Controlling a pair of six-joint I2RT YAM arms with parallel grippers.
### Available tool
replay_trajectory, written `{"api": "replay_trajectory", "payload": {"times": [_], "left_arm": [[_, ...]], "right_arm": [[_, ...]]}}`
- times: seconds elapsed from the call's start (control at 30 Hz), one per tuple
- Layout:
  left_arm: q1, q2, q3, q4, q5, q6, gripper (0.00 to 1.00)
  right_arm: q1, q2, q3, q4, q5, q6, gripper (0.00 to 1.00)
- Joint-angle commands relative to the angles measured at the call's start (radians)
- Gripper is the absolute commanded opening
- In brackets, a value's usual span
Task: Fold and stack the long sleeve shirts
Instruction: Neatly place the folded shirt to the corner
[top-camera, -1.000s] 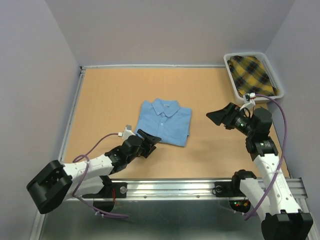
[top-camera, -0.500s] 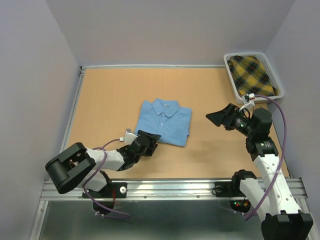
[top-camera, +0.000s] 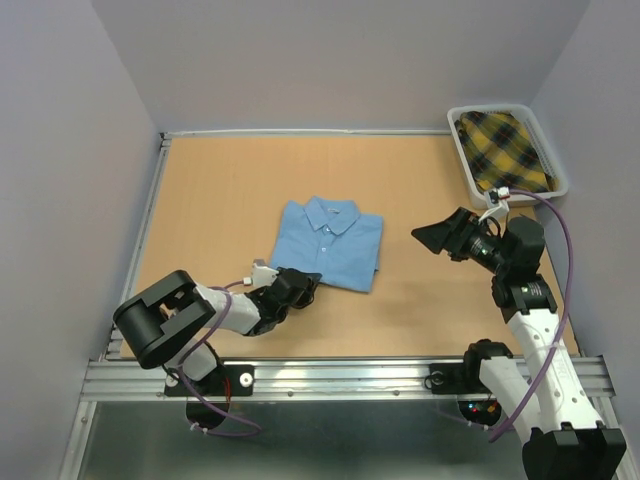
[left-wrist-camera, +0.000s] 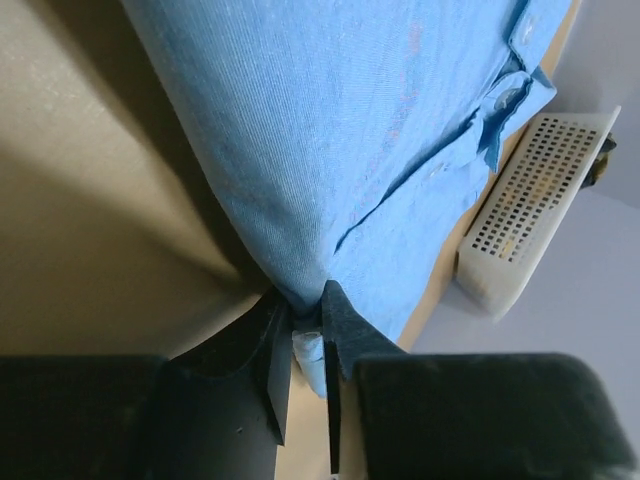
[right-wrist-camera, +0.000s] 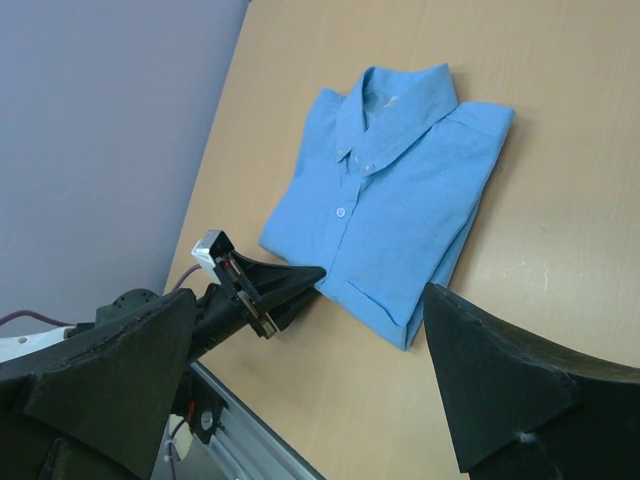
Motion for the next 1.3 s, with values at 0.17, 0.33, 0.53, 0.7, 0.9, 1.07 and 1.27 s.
{"api": "replay_trajectory", "payload": {"times": [0.17,0.33,0.53,0.7,0.9,1.07,1.27], "left_arm": [[0.077,-0.013,0.03,-0.01,-0.035,-0.041,0.01],[0.22,0.001,0.077,-0.006,-0.001,0.004,0.0],[0.44,0.044,0.187,-0.016,0.106,0.114,0.0],[0.584,0.127,0.282,-0.039,0.187,0.191,0.0],[0.767,0.282,0.445,-0.084,0.344,0.304,0.0],[0.887,0.325,0.48,-0.078,0.417,0.343,0.0],[1.023,0.362,0.514,-0.066,0.465,0.387,0.0]], "right_arm": [[0.001,-0.017,0.084,0.0,-0.024,-0.027,1.0],[0.003,-0.011,0.106,-0.008,-0.03,-0.036,1.0],[0.001,0.006,0.147,-0.026,-0.033,-0.056,1.0],[0.001,0.028,0.181,-0.043,-0.033,-0.069,1.0],[0.003,0.061,0.222,-0.062,-0.04,-0.085,1.0],[0.001,0.094,0.25,-0.072,-0.033,-0.099,1.0],[0.001,0.134,0.275,-0.078,-0.031,-0.116,1.0]]}}
